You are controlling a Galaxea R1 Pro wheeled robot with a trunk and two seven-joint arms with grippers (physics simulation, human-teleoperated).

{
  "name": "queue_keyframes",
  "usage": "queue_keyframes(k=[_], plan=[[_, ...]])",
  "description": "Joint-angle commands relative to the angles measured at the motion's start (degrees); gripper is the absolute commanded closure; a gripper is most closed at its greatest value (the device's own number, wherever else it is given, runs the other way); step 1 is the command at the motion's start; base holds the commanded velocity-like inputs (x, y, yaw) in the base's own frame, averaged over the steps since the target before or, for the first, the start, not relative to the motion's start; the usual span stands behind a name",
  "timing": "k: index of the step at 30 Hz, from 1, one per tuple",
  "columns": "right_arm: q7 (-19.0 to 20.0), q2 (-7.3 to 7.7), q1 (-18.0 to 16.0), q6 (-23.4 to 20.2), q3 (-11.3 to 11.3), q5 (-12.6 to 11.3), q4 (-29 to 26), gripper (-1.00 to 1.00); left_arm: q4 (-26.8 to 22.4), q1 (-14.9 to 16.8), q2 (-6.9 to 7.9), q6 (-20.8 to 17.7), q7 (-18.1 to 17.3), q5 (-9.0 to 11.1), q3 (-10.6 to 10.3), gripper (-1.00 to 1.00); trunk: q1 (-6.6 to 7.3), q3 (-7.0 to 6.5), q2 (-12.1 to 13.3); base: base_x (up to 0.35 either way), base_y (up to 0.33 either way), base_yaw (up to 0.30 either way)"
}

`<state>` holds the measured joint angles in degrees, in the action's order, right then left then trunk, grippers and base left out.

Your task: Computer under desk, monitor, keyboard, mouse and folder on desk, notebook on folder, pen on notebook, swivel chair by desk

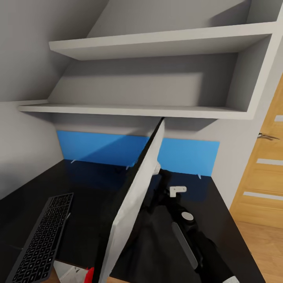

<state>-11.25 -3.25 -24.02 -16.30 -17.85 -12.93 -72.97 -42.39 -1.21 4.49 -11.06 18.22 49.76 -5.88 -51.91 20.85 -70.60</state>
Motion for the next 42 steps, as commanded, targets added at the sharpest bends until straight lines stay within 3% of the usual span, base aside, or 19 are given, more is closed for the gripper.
queue_keyframes(k=[1, 7, 19, 42], plan=[[0.24, 0.26, -0.12, -0.18, -0.02, -0.45, -0.12, 1.0, -0.2, -0.02, 0.08, -0.1, 0.5, 0.43, -0.28, -1.0, 0.0, 0.05, -0.04, 0.0, 0.0, 0.0], [3.36, 1.24, -0.28, -0.05, 0.0, -0.19, -0.04, 1.0, -0.23, -0.02, 0.08, -0.1, 0.5, 0.43, -0.28, -1.0, 0.0, 0.05, -0.04, 0.0, 0.0, 0.0], [8.42, 1.51, -0.31, 0.36, 0.08, -0.08, 2.06, 1.0, -0.24, -0.02, 0.08, -0.1, 0.5, 0.43, -0.28, -1.0, 0.0, 0.05, -0.04, 0.0, 0.0, 0.0], [7.62, 1.29, -0.32, -0.26, 0.07, -0.03, 2.22, 1.0, -0.33, -0.02, 0.15, -0.09, 0.31, 0.43, -0.28, -1.0, 0.0, 0.05, -0.04, -0.038, -0.132, 0.012]])
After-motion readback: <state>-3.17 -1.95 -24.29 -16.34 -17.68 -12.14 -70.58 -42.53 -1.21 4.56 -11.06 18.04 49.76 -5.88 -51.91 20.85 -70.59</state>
